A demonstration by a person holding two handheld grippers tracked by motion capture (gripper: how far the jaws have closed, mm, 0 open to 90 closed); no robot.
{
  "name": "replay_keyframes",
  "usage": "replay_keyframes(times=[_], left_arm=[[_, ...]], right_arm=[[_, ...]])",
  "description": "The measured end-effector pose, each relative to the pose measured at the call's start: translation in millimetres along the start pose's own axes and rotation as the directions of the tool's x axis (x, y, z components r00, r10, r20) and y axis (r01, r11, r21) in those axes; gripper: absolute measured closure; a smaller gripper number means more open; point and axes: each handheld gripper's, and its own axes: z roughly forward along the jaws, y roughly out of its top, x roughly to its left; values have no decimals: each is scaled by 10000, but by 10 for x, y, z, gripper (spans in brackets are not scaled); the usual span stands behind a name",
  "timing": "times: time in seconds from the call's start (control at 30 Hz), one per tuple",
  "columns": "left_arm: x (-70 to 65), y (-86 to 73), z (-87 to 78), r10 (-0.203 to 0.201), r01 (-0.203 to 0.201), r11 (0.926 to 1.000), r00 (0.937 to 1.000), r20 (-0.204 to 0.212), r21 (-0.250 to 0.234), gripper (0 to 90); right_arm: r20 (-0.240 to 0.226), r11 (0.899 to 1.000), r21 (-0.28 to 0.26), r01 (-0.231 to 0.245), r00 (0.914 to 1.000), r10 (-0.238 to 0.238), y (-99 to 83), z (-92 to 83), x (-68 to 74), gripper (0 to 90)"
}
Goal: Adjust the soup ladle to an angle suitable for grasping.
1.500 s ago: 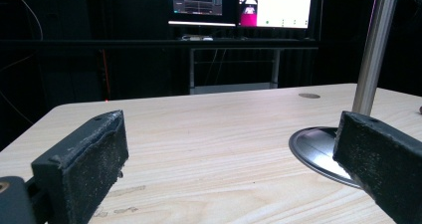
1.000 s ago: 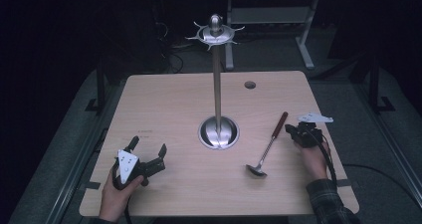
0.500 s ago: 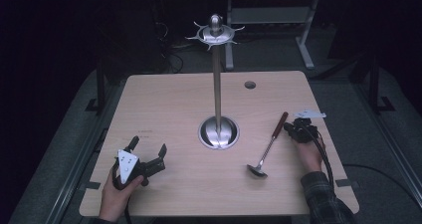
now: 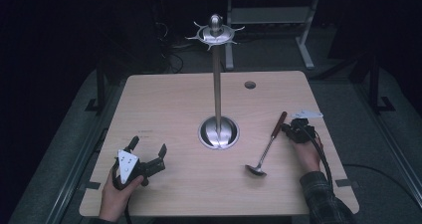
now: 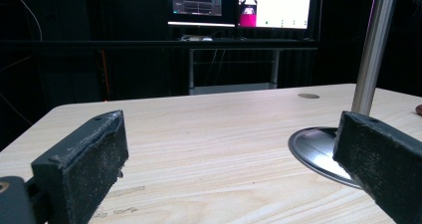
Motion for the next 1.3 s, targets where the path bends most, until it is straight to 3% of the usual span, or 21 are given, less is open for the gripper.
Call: replay_keyframes(times=[0.6,1.3], left_arm=[[1,0,0,-4,4,10000,10000,11,15,3],[-1,0,0,-3,3,10000,10000,14,-17,3]], right_arm=[[-735,9988,120,473,9962,-463,116,152,239,898],[-1734,9913,52,1317,9764,-1288,169,232,533,898]])
